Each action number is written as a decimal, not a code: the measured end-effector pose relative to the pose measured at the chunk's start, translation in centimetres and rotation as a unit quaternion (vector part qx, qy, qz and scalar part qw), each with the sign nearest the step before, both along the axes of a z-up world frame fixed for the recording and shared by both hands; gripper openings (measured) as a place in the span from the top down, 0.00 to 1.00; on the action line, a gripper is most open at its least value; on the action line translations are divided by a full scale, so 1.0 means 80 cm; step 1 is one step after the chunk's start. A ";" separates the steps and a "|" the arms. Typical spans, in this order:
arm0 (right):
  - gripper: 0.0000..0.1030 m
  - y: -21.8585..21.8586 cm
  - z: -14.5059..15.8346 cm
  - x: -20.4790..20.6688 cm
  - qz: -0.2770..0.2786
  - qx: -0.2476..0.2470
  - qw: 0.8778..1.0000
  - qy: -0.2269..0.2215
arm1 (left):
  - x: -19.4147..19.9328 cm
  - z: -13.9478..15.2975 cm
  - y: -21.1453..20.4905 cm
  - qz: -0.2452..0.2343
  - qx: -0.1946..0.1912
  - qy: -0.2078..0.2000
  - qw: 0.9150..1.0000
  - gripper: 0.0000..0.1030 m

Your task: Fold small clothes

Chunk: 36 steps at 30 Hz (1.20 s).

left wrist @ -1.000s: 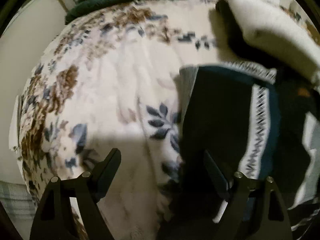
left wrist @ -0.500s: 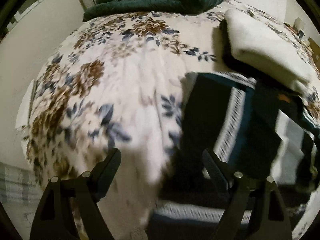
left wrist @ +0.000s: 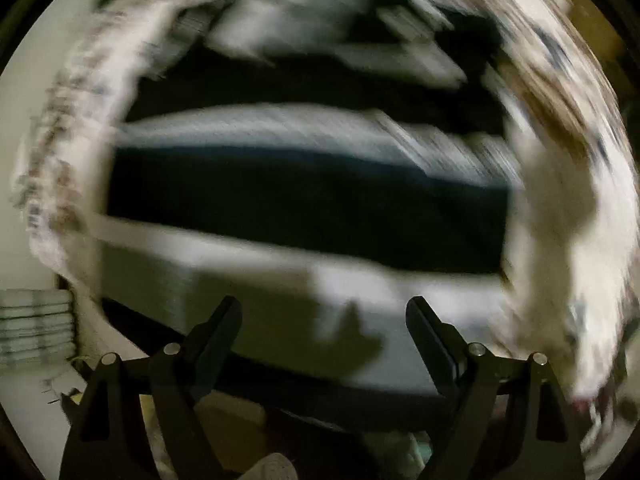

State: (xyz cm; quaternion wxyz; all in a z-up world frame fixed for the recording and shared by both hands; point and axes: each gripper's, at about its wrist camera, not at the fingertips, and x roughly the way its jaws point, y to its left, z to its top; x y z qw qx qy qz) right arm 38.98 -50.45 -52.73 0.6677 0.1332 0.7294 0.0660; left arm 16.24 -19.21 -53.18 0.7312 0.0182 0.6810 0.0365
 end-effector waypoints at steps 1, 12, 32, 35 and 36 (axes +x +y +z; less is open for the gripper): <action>0.31 -0.011 -0.007 0.000 0.000 -0.001 1.000 0.003 | -0.012 -0.012 -0.022 -0.014 -0.002 0.008 1.000 0.18; 0.31 -0.047 -0.037 0.047 0.009 0.034 0.999 -0.015 | -0.050 -0.079 -0.115 -0.066 0.025 -0.010 0.997 0.88; 0.85 0.080 -0.141 0.188 -0.068 0.212 0.974 0.046 | -0.050 0.049 0.007 0.035 -0.020 -0.106 0.994 0.95; 0.86 0.106 -0.095 0.186 -0.057 0.190 0.980 0.024 | -0.059 0.074 0.032 0.059 -0.035 -0.124 0.990 0.95; 0.86 0.117 -0.077 0.186 -0.051 0.182 0.982 0.017 | -0.059 0.080 0.045 0.066 -0.039 -0.129 0.989 0.95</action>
